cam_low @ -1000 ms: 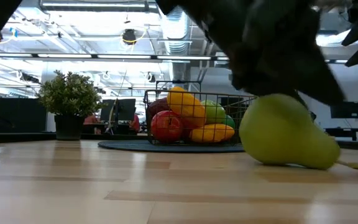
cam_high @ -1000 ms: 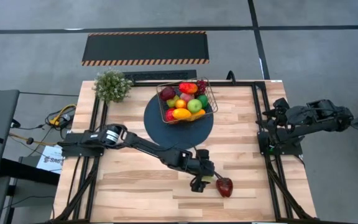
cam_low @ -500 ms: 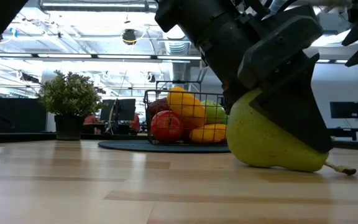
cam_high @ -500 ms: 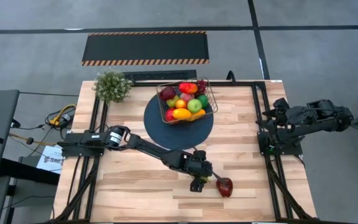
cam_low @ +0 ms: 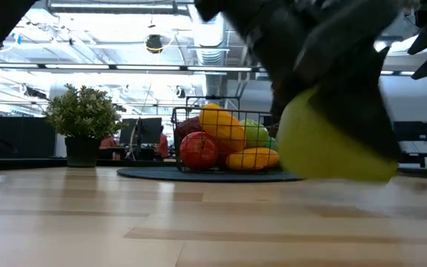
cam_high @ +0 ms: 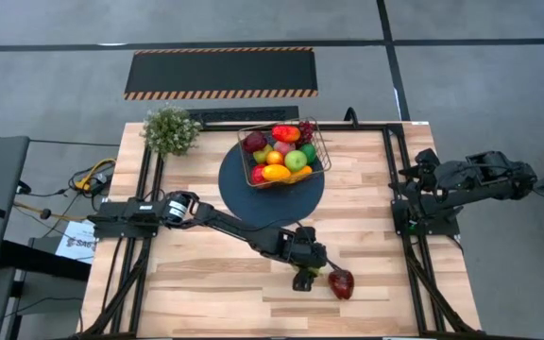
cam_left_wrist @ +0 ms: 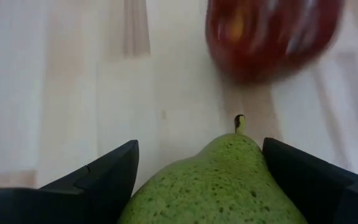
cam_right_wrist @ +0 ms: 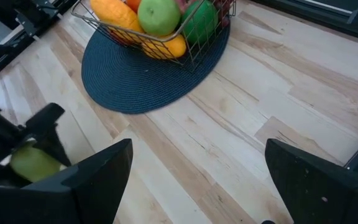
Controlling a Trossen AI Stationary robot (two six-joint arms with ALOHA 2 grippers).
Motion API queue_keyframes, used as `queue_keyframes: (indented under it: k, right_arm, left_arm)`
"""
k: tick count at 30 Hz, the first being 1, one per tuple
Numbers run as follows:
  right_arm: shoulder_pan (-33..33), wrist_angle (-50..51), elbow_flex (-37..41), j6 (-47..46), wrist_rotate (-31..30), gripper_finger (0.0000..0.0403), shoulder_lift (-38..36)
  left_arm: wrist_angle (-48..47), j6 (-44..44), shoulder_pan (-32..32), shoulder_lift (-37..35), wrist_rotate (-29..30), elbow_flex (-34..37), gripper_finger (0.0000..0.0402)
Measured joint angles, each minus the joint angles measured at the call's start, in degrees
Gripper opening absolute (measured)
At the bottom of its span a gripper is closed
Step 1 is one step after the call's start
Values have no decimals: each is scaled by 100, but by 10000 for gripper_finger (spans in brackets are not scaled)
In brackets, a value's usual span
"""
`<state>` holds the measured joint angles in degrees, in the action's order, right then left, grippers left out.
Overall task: Build produce basket
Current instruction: Put the pear into the wire basket
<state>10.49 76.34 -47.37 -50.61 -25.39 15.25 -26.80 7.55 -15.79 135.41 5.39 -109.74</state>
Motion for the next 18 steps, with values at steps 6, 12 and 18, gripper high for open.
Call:
queue_keyframes:
  k: [6, 12, 18]
  right_arm:
    - [-1, 0, 0, 0, 0, 385, 0]
    - [1, 0, 0, 0, 0, 385, 0]
    - [-1, 1, 0, 2, 0, 385, 0]
  left_arm:
    - [-718, -174, 158, -7, 642, -794, 307]
    - [-1856, -901, 441, -28, 1595, -1898, 307]
    - [-2266, -1495, 888, -158, 2067, -2457, 312]
